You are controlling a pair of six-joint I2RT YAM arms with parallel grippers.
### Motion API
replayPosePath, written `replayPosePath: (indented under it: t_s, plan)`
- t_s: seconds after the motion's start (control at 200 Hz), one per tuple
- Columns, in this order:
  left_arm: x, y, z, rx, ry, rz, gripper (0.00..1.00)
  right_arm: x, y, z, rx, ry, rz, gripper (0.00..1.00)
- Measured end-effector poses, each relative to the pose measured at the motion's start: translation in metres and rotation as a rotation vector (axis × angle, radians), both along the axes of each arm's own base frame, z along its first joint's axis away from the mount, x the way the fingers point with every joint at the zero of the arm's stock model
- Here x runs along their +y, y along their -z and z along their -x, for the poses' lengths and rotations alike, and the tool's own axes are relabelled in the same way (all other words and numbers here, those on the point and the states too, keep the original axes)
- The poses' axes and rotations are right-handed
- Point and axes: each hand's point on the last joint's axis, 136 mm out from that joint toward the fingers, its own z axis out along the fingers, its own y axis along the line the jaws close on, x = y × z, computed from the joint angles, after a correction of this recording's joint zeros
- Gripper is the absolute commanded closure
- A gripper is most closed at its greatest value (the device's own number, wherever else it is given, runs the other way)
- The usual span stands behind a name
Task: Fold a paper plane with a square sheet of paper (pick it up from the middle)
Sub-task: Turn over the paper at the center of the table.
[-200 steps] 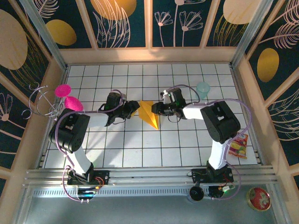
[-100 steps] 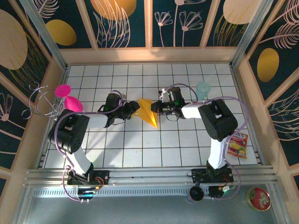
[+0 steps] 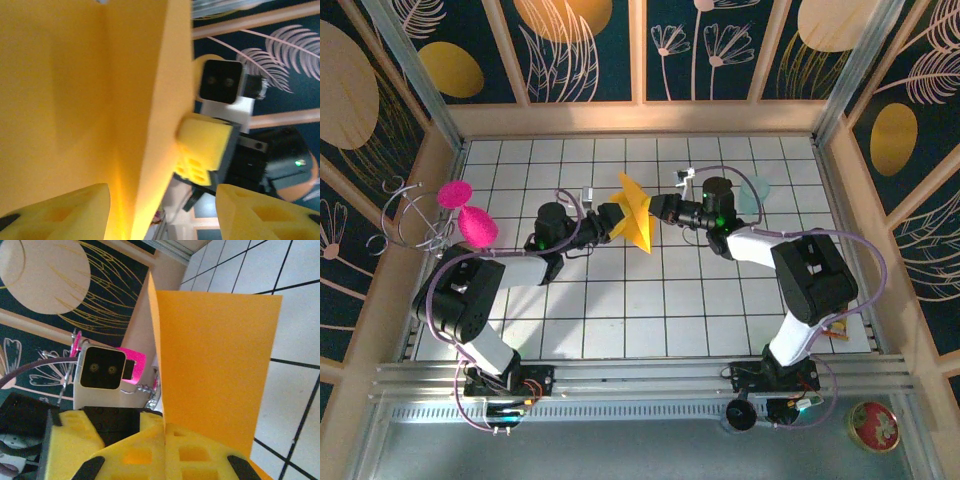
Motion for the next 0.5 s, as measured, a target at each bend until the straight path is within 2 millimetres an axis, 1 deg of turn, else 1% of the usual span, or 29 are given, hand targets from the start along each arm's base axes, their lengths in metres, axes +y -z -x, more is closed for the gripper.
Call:
replayPosePath:
  t_s: [0.14, 0.215, 0.36, 0.501]
  plan:
    - [-0.007, -0.011, 0.006, -0.041, 0.032, 0.031, 0.49, 0.002, -0.009, 0.003, 0.037, -0.012, -0.054, 0.97]
    - [-0.009, -0.011, 0.007, -0.044, 0.039, 0.032, 0.49, 0.002, -0.014, 0.005, 0.043, -0.023, -0.080, 0.97]
    - [-0.010, -0.010, 0.008, -0.050, 0.043, 0.025, 0.49, 0.003, -0.018, 0.008, 0.057, -0.037, -0.103, 0.97]
    - [-0.017, -0.010, 0.010, -0.059, 0.064, 0.022, 0.55, 0.003, -0.018, 0.011, 0.080, -0.048, -0.118, 0.97]
